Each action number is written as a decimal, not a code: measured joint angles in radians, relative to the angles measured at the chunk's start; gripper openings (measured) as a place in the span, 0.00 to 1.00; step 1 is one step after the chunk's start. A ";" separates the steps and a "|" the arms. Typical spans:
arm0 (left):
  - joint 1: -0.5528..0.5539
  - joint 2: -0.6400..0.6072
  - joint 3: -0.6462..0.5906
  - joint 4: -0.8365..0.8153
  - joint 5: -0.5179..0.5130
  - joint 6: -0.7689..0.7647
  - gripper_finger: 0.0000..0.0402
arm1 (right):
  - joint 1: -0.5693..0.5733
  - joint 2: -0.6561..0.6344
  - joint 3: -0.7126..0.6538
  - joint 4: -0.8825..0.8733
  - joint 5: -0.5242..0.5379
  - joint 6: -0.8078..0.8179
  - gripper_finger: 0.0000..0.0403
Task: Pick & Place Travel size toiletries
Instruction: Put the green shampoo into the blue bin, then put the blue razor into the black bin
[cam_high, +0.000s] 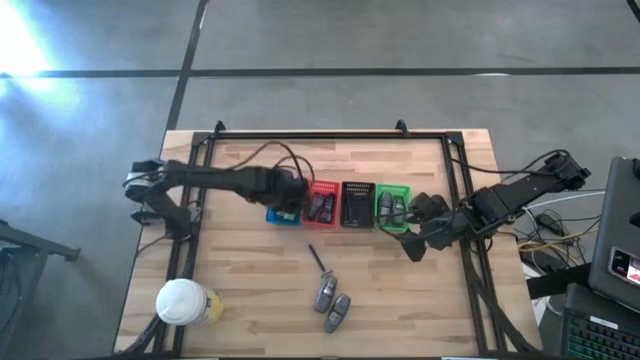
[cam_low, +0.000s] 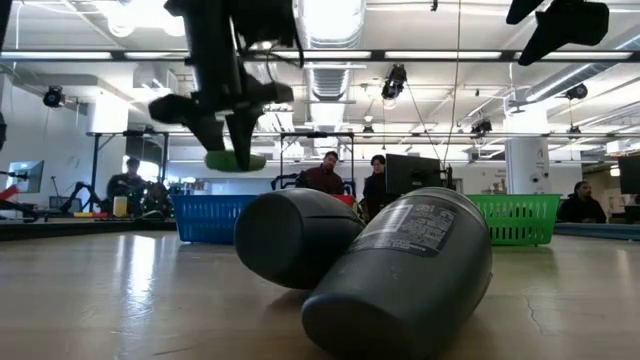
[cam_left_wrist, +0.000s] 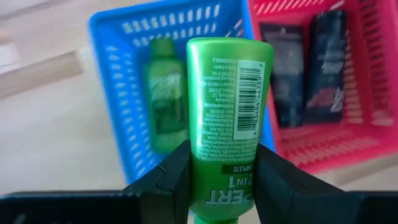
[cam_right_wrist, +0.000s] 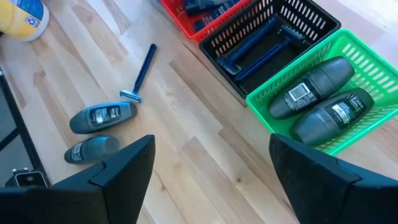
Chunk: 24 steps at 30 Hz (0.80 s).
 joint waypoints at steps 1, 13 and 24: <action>0.024 -0.002 -0.019 0.040 0.023 0.022 0.32 | 0.000 0.000 0.000 0.000 0.000 0.000 0.78; 0.107 -0.001 -0.154 0.179 0.054 0.129 0.38 | -0.022 0.003 -0.002 -0.001 0.000 0.071 0.82; 0.095 -0.001 -0.117 0.179 0.075 0.081 0.64 | -0.027 0.003 -0.005 -0.005 -0.001 0.047 0.86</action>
